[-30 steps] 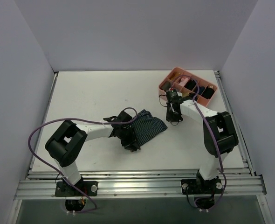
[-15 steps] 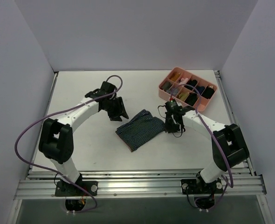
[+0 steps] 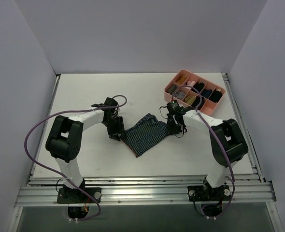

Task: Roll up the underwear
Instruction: Fold the underwear

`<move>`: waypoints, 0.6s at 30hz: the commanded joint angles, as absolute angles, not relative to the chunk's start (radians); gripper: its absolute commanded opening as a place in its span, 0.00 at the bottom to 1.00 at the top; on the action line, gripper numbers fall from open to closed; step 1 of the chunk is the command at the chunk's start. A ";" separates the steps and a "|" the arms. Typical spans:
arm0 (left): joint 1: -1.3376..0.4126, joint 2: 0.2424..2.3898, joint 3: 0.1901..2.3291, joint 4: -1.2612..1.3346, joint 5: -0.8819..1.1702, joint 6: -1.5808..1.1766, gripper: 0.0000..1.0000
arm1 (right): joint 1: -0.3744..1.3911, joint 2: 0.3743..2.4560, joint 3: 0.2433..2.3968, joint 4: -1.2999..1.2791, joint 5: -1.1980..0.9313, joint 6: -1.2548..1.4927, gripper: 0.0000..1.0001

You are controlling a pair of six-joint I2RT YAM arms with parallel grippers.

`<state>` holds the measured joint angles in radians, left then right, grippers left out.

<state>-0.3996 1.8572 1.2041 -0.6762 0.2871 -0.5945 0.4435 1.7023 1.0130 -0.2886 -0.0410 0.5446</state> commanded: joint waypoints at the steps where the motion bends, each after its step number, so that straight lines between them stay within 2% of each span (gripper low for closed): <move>1: -0.390 1.854 1.135 -0.559 0.368 -0.615 0.48 | 0.430 1.779 1.126 -0.290 -0.031 0.471 0.15; 5: -0.400 1.845 1.028 -0.466 0.426 -0.707 0.41 | 0.414 1.888 1.259 -0.323 -0.015 0.400 0.16; 9: -0.439 1.729 0.884 -0.362 0.445 -0.828 0.39 | 0.396 1.969 1.391 -0.353 -0.040 0.338 0.18; 12: -0.549 1.663 0.815 -0.290 0.431 -0.946 0.39 | 0.396 2.017 1.482 -0.376 -0.064 0.287 0.19; 14: -0.663 1.626 0.819 -0.281 0.420 -1.021 0.40 | 0.396 2.040 1.541 -0.406 -0.071 0.273 0.20; 18: -0.749 1.539 0.854 -0.365 0.367 -1.106 0.48 | 0.397 2.025 1.589 -0.480 -0.035 0.284 0.20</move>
